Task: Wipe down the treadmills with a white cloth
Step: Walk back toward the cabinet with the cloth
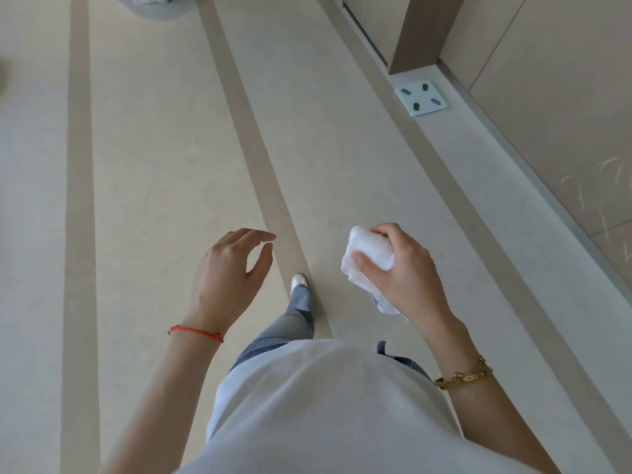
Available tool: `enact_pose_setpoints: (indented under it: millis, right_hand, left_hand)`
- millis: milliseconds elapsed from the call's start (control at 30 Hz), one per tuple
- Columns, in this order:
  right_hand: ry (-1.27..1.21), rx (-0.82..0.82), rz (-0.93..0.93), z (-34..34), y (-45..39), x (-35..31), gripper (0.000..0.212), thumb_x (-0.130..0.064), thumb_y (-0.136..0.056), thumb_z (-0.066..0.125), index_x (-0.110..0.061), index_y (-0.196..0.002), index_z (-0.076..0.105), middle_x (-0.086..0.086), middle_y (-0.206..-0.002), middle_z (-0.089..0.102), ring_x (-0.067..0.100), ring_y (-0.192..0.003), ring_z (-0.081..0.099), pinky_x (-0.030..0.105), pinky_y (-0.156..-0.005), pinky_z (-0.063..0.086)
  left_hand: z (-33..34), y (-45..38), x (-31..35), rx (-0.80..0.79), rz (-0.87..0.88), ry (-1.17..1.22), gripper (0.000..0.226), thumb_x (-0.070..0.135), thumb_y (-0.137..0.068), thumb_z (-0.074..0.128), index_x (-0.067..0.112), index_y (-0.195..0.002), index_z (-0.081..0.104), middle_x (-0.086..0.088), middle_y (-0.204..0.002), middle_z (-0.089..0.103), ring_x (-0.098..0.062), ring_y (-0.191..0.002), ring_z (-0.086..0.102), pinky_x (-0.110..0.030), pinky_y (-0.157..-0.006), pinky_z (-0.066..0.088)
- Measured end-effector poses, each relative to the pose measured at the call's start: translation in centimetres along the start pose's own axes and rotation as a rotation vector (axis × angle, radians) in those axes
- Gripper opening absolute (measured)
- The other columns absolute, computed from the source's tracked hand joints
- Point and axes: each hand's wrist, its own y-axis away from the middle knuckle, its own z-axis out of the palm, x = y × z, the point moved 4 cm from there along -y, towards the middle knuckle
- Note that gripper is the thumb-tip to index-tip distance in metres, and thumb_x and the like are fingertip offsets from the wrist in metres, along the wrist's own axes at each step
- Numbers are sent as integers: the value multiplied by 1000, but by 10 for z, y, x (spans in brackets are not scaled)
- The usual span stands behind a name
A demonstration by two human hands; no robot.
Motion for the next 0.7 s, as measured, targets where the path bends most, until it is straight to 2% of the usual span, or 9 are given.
enact_pose_setpoints:
  millis: [100,333,433,700]
  right_hand:
    - [-10,36,3,3,-81,-15,41,-59,-84,59,-31,-113,52,-15,-103,61,7,-93,55,24,-72,46]
    - [-42,97,70,3,-236,-34,40,-57,-85,60,-30,-113,52,-14,-104,61,9,-94,55,31,-75,50]
    - [-40,107,109,4,-288,-31,41,-58,-85,60,-30,-114,52,-15,-104,61,9,-95,55,29,-74,49]
    - [-29,134,147,10,-461,-5,45,-62,-83,58,-30,-113,52,-13,-104,61,10,-93,56,25,-71,47]
  left_hand:
    - [-5,-85,-17,11,25,2,16,12,-94,63,15,-104,74,4,-100,72,-19,-93,69,-34,-76,55]
    - [-5,-265,-47,-50,115,-22,16,12,-93,62,14,-105,74,3,-101,73,-19,-95,69,-31,-77,54]
    - [4,-325,-58,-88,135,-6,16,12,-93,63,14,-105,74,4,-102,72,-19,-95,69,-35,-76,56]
    - [52,-500,-84,-135,146,11,16,12,-93,64,15,-105,74,3,-101,72,-18,-94,69,-33,-76,55]
